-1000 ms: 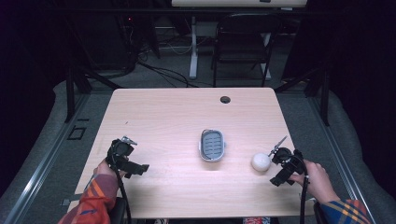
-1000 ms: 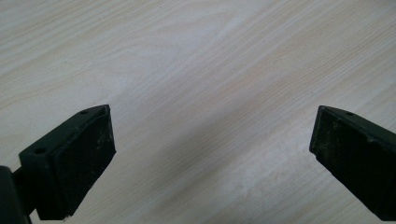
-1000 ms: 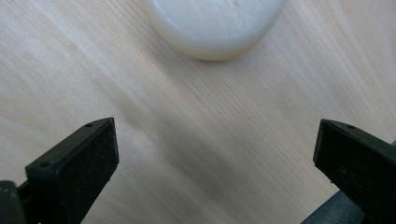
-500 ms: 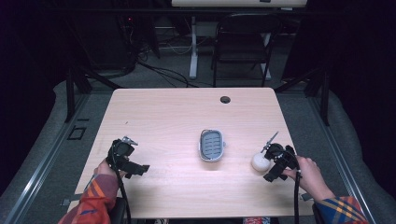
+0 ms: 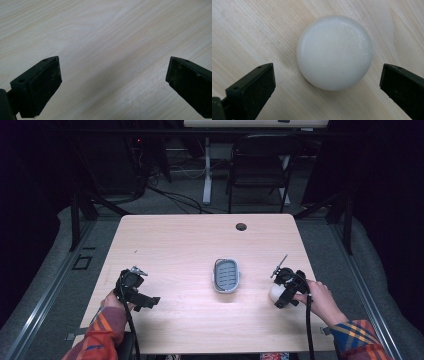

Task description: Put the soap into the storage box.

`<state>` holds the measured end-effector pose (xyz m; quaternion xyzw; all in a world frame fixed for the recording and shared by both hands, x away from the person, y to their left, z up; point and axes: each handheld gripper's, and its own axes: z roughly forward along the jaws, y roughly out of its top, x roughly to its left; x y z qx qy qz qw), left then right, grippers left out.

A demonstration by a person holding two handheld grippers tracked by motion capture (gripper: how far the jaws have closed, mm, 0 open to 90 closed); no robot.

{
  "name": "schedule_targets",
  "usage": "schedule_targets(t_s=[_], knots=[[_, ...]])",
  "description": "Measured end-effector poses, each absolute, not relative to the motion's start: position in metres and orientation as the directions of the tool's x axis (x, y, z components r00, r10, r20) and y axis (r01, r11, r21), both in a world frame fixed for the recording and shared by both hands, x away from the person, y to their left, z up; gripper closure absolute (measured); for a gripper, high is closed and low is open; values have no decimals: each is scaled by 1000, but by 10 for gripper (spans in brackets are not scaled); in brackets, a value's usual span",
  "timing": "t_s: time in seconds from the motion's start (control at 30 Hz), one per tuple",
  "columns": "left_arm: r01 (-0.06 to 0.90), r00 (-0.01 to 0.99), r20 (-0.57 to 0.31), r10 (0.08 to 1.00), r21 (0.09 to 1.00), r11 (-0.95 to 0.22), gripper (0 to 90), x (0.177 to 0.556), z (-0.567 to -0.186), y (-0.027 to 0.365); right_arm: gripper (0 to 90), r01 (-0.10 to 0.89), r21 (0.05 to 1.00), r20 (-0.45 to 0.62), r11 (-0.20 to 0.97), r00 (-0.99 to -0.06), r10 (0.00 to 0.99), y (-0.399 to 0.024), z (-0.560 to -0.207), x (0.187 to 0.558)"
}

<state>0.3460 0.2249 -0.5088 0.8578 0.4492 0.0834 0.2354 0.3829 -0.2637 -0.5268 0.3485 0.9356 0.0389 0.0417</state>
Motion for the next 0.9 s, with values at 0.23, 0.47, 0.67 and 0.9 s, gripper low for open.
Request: schedule_targets(t_s=[0.23, 0.47, 0.67, 0.9], knots=[[732, 582, -69, 810, 479, -484, 1, 346, -509, 225, 0, 632, 63, -55, 772, -771, 635, -255, -532, 389], [731, 585, -72, 808, 479, -487, 1, 346, -509, 225, 0, 632, 56, -52, 773, -771, 634, -249, -537, 392], [732, 584, -75, 808, 479, -485, 1, 346, -509, 225, 12, 626, 21, -59, 779, -777, 626, -245, -539, 395], [731, 585, -74, 808, 478, -486, 1, 346, -509, 225, 147, 627, 5, -90, 779, -776, 624, -245, -537, 395]])
